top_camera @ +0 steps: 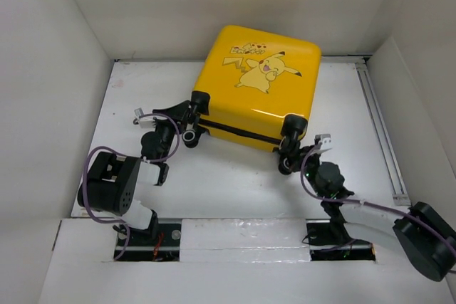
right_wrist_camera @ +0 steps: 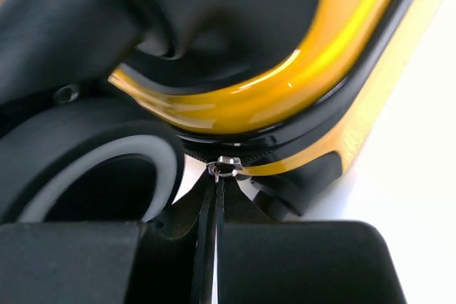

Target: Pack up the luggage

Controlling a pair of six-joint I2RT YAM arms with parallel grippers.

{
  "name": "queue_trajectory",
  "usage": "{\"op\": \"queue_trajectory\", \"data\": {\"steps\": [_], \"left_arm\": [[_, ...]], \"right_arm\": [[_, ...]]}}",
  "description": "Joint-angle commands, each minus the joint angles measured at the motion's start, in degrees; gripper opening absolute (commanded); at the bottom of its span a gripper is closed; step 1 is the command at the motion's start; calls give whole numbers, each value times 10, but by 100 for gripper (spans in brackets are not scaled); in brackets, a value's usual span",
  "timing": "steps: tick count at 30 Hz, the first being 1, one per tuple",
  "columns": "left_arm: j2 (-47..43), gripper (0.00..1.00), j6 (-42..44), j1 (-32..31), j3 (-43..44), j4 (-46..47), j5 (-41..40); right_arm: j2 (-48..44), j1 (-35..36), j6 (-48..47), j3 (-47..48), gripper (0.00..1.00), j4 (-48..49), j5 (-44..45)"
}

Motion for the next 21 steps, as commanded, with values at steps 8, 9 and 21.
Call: {"op": "queue_trajectory", "data": {"steps": [8,9,21], "left_arm": [[47,0,-30,-99,32,114,94],[47,0,-36,-113,52,114,87],[-52,0,39,-162,97,-25,69]], "right_arm": [[21,247,-235,63,0,271,316],[56,261,-255,88,0,293,325],[333,330,-328,251,0,291,330]]}}
